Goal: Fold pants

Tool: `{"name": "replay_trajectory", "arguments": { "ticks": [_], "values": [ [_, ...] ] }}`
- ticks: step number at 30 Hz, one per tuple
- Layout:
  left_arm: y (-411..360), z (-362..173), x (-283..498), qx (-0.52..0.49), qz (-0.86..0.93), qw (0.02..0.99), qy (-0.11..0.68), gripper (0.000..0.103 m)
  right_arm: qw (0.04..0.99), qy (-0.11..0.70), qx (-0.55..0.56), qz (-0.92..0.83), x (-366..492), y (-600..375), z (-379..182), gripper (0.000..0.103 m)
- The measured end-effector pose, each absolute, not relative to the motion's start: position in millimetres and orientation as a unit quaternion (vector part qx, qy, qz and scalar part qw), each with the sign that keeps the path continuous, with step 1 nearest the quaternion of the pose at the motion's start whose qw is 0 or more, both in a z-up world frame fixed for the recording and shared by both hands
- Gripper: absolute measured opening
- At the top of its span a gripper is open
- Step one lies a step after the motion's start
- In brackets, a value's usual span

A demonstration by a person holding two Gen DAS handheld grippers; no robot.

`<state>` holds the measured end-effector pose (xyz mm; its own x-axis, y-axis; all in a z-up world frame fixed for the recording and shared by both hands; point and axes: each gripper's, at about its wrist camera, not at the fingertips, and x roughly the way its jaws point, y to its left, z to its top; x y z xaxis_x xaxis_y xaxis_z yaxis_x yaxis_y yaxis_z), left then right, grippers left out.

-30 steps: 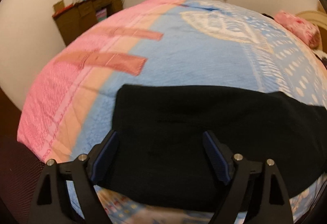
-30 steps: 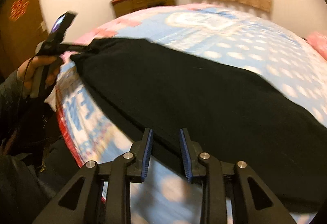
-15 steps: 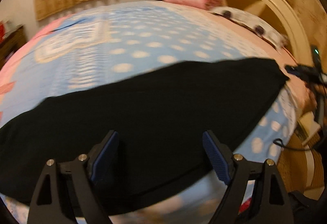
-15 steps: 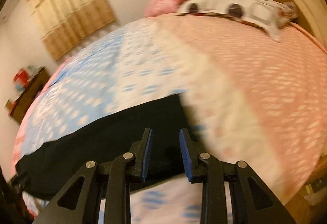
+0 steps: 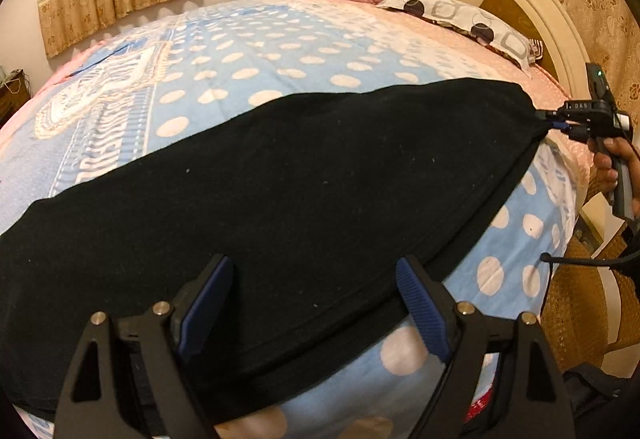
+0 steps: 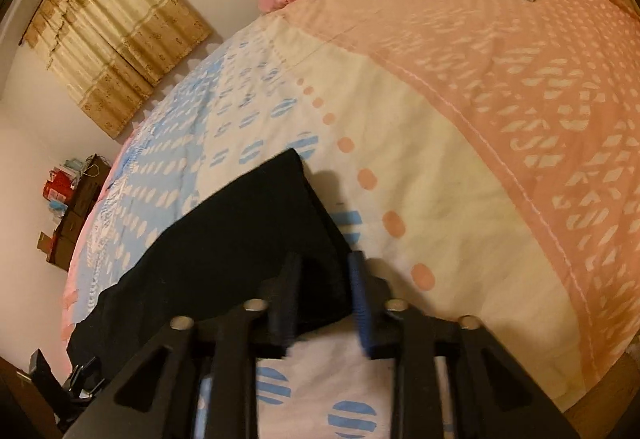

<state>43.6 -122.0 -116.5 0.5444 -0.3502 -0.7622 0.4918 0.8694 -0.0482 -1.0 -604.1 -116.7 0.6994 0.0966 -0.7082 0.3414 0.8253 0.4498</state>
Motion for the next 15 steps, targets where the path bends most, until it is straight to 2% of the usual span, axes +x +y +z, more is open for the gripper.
{"name": "replay_trajectory", "arguments": {
  "ticks": [3, 7, 8, 9, 11, 15],
  "values": [
    [-124, -117, 43, 0.093, -0.238, 0.875, 0.41, 0.086, 0.883, 0.38, 0.266, -0.066, 0, -596, -110, 0.013],
    [-124, -118, 42, 0.098, -0.241, 0.875, 0.408, 0.085, 0.89, 0.38, 0.241, -0.072, 3, -593, -103, 0.013],
    [-123, -118, 42, 0.098, -0.241, 0.875, 0.408, 0.084, 0.891, 0.379, 0.241, -0.071, 3, -593, -102, 0.016],
    [-122, -118, 42, 0.097, -0.24, 0.876, 0.407, 0.082, 0.891, 0.378, 0.243, -0.069, 5, -594, -99, 0.031],
    [-121, -118, 42, 0.1, -0.236, 0.878, 0.405, 0.078, 0.896, 0.365, 0.245, -0.06, 6, -596, -93, 0.054],
    [-116, -117, 42, 0.102, -0.228, 0.881, 0.401, 0.059, 0.903, 0.349, 0.246, -0.054, 19, -598, -84, 0.055]
  ]
}}
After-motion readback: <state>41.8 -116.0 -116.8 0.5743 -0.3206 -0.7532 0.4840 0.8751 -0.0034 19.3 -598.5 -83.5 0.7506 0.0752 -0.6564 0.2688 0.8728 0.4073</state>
